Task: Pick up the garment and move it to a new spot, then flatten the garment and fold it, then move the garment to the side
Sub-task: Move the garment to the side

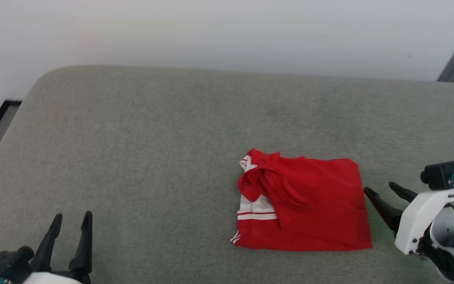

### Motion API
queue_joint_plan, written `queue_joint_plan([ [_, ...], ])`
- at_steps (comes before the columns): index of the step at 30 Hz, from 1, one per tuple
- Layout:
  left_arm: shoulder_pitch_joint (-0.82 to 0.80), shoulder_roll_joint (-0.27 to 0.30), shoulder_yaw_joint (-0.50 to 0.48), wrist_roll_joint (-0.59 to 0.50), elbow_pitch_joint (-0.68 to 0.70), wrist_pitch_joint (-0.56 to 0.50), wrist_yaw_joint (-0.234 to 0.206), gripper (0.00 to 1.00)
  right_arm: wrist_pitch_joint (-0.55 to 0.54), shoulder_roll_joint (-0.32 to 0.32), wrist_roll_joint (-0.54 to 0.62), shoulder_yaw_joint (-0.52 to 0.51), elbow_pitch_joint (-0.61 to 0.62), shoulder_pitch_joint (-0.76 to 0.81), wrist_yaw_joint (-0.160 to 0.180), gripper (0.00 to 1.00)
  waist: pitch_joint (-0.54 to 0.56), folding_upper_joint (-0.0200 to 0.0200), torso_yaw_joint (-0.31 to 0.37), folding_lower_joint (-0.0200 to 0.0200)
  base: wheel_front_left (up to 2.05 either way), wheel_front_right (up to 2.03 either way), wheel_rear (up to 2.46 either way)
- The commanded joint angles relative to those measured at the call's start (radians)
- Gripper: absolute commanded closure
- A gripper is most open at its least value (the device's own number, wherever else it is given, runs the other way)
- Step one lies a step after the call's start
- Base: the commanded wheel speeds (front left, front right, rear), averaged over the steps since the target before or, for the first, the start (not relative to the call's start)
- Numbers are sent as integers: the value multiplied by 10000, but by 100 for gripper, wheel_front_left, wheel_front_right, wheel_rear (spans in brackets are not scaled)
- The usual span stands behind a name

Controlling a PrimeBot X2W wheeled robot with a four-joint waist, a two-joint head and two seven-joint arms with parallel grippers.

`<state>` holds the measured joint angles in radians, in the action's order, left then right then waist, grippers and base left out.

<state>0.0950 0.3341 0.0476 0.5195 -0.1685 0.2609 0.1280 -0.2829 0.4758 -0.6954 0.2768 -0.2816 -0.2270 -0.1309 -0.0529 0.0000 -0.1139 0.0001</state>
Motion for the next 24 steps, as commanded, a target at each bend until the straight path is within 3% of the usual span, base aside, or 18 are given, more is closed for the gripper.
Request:
queue_joint_plan([
  [1,-184,1,24,96,0,50,30,0,-291,22,-130,-53,-122,-132,4,0,-230,0,-207,-1,0,0,0],
  [9,-687,-41,313,246,-164,50,30,0,-2724,40,-233,-94,-795,-988,4,0,-872,0,-680,-1,0,0,0],
  [20,-1248,-86,619,454,-334,50,30,0,-5983,-883,-364,705,-2528,-1860,0,0,-1422,0,-1139,-1,0,0,0],
  [21,-1283,-91,636,448,-348,50,30,0,-6172,-922,-370,841,-2625,-1866,-2,9,-1443,0,-1162,-1,0,0,0],
  [22,-1308,-103,663,461,-365,50,30,0,-6225,-956,-358,933,-2662,-1885,-11,86,-1455,0,-1183,-1,0,0,0],
  [23,-1324,-111,684,484,-384,50,30,0,-6236,-958,-342,1001,-2673,-1913,-11,100,-1463,0,-1203,-1,0,0,0],
  [24,-1335,-106,689,500,-397,50,30,0,-6151,-908,-322,1026,-2655,-1986,-11,100,-1471,0,-1213,-1,0,0,0],
])
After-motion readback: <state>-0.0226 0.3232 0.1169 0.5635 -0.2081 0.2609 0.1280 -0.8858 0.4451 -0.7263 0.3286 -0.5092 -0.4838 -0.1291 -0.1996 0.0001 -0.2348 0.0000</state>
